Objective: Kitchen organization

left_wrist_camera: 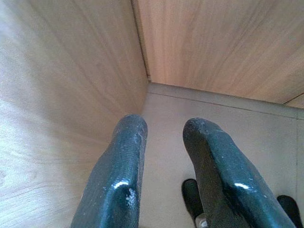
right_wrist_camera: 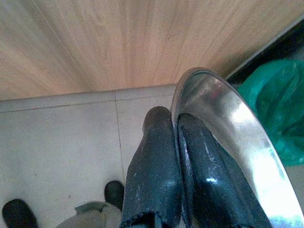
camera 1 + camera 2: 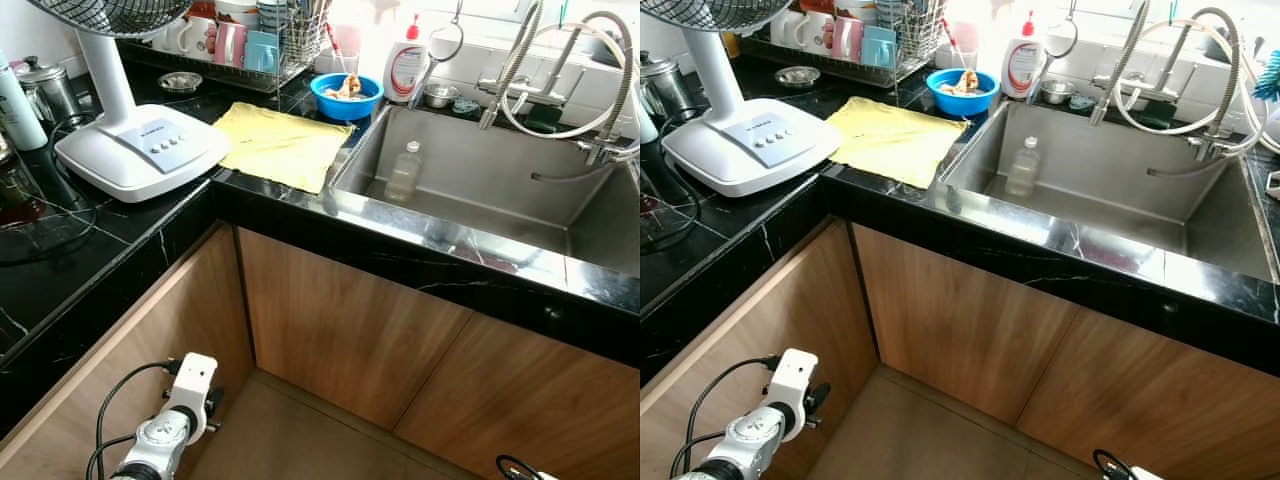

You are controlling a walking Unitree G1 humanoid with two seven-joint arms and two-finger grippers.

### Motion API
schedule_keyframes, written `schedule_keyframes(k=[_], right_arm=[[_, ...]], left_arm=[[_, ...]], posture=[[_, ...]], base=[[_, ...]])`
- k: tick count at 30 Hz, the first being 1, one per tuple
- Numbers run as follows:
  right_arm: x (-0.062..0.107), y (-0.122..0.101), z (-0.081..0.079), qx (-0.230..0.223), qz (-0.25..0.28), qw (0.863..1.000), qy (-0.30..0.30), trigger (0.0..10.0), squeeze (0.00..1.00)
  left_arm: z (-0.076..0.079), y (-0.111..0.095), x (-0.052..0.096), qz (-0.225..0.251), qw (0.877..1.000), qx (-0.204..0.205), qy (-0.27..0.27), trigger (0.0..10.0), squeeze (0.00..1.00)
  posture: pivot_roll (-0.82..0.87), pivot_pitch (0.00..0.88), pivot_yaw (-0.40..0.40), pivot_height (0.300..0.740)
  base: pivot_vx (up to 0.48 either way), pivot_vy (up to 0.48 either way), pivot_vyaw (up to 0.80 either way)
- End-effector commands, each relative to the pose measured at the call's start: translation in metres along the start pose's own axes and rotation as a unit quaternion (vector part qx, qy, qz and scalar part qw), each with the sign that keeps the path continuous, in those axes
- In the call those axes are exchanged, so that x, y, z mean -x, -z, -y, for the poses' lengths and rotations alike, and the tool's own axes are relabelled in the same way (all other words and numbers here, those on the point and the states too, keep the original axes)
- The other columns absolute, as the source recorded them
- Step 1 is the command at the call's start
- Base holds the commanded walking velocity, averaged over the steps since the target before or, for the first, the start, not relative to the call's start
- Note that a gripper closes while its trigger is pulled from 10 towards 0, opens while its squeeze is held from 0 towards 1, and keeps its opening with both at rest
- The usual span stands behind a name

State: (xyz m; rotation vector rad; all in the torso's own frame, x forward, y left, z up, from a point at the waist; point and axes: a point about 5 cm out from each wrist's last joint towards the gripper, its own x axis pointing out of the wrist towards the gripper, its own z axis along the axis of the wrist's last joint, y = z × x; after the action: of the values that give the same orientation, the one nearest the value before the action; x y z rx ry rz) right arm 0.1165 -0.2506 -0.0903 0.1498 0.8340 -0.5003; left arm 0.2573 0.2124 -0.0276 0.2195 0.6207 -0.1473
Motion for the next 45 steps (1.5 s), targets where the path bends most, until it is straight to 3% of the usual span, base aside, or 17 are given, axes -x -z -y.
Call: schedule_keyframes(k=[1,3,5,7,15,19,23,28,32,35,39,42,45], right_arm=[[0.0,-0.004,0.005,0.014,0.014,1.0,0.007,10.0,0.0],[0.0,-0.005,0.006,0.019,0.019,1.0,0.009,10.0,0.0],[0.002,-0.047,-0.009,0.071,0.173,0.982,0.02,10.0,0.0],[0.009,-0.068,-0.021,0.076,0.254,0.964,0.015,10.0,0.0],[0.019,-0.082,-0.026,0.064,0.301,0.951,0.013,10.0,0.0],[0.033,-0.084,-0.023,0.062,0.329,0.942,0.031,10.0,0.0],[0.047,-0.077,-0.017,0.058,0.331,0.941,0.049,10.0,0.0],[0.073,-0.07,-0.011,0.086,0.347,0.932,0.062,10.0,0.0],[0.087,-0.078,-0.005,0.101,0.368,0.921,0.076,10.0,0.0],[0.108,-0.115,-0.011,0.145,0.425,0.891,0.066,10.0,0.0],[0.124,-0.158,-0.024,0.145,0.486,0.86,0.051,10.0,0.0],[0.136,-0.194,-0.038,0.151,0.534,0.831,0.031,10.0,0.0],[0.146,-0.219,-0.055,0.15,0.563,0.812,0.005,10.0,0.0]], left_arm=[[-0.001,0.005,0.002,-0.005,1.0,-0.007,0.002,10.0,0.0],[-0.002,0.004,0.002,-0.001,1.0,-0.005,-0.002,10.0,0.0],[-0.004,0.001,0.002,0.017,1.0,0.006,-0.01,10.0,0.0],[-0.003,-0.001,0.002,0.026,1.0,0.007,-0.008,10.0,0.0],[0.0,-0.006,0.002,0.049,0.999,0.003,0.001,10.0,0.0],[-0.004,-0.017,0.003,0.086,0.996,0.006,0.001,10.0,0.0],[-0.008,-0.027,0.005,0.124,0.992,0.005,0.006,10.0,0.0],[-0.016,-0.048,0.013,0.205,0.979,-0.005,-0.001,10.0,0.0],[-0.02,-0.069,0.022,0.265,0.964,-0.001,-0.005,10.0,0.0],[-0.021,-0.094,0.034,0.321,0.947,0.003,-0.012,10.0,0.0],[-0.025,-0.115,0.04,0.358,0.933,0.004,-0.033,10.0,0.0],[-0.022,-0.145,0.044,0.4,0.916,0.009,-0.036,10.0,0.0],[-0.017,-0.172,0.049,0.431,0.902,0.017,-0.023,10.0,0.0]], posture=[[0.11,0.0,-0.087,0.74],[0.11,0.0,-0.09,0.74],[0.11,0.0,-0.091,0.74],[0.11,0.0,-0.092,0.74],[0.1,0.0,-0.093,0.74],[0.1,0.0,-0.088,0.74],[0.09,0.0,-0.082,0.74],[0.09,0.0,-0.075,0.74],[0.09,0.0,-0.08,0.74],[0.1,0.0,-0.083,0.74],[0.09,0.0,-0.085,0.74],[0.09,0.0,-0.095,0.74],[0.09,0.0,-0.099,0.74]], base=[[0.0,0.0,0.0],[0.0,0.0,0.0],[0.0,0.0,0.0],[0.0,0.0,0.0],[0.0,0.0,0.0],[0.0,0.0,0.0],[0.0,0.0,0.0],[0.0,0.0,0.0],[0.0,0.0,0.0],[0.0,0.0,0.0],[0.0,0.0,0.0],[0.0,0.0,0.0],[0.0,0.0,0.0]])
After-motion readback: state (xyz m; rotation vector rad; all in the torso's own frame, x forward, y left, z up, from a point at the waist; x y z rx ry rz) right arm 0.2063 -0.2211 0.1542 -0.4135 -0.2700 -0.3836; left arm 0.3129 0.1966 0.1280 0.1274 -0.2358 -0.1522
